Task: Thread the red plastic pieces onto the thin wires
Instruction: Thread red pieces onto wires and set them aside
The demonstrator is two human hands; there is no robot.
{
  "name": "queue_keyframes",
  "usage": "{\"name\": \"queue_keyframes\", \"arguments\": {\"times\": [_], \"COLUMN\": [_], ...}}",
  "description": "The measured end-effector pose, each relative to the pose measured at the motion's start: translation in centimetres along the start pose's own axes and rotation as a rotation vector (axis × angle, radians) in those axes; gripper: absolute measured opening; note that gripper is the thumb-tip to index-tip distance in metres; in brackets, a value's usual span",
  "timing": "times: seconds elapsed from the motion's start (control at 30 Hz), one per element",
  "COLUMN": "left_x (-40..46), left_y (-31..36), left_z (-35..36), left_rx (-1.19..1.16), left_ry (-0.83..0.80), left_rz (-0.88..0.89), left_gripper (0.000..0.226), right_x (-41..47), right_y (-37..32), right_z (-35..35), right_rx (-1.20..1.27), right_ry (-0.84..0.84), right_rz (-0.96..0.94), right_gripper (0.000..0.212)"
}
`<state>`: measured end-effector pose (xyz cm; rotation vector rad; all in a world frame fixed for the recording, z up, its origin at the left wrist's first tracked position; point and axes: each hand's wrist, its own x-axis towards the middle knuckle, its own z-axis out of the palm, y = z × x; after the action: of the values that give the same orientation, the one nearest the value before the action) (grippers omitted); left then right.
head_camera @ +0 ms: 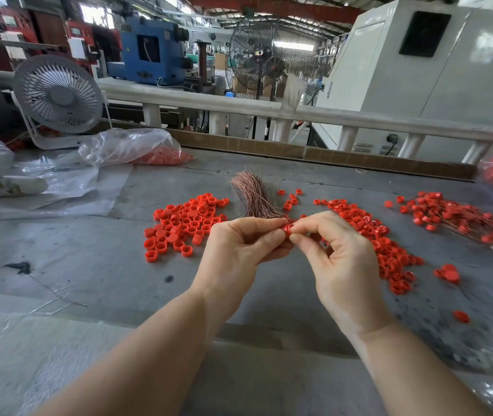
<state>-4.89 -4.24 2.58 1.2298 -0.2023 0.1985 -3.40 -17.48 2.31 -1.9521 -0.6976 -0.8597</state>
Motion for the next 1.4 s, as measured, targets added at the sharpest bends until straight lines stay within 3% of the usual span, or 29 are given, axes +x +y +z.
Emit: {"name": "queue_keyframes", "arguments": {"times": [0.33,0.63,0.7,1.07,1.4], "left_x": [-0.1,0.0,0.1,0.4,0.6], "left_y": [0.1,0.1,0.1,0.1,0.1], "left_z": [0.1,-0.1,-0.2,-0.3,-0.1], "left_rx": [0.046,-0.025,-0.066,-0.353,-0.458], "left_ry": [-0.011,-0.016,-0.008,-0.041,-0.069], "left_rz": [0.011,-0.080,-0.109,-0.249,-0.295], "left_gripper": [0.020,0.017,0.025,0.014,0.017], "right_x": [-0.1,-0.4,-0.4,-0.3,-0.1], "right_y": [-0.1,-0.3,-0.4,-0.9,-1.2], "right_z": [0.0,0.2,0.3,0.2,-0.1], "right_rx": [0.010,-0.105,-0.094,0.121,0.054], "right_ry": [0.006,0.007,0.003,0.060,0.178], "right_rz": [0.015,-0.028,-0.031,0.075,0.037], "right_gripper": [0.003,0.007,0.008,0.017,0.014]}}
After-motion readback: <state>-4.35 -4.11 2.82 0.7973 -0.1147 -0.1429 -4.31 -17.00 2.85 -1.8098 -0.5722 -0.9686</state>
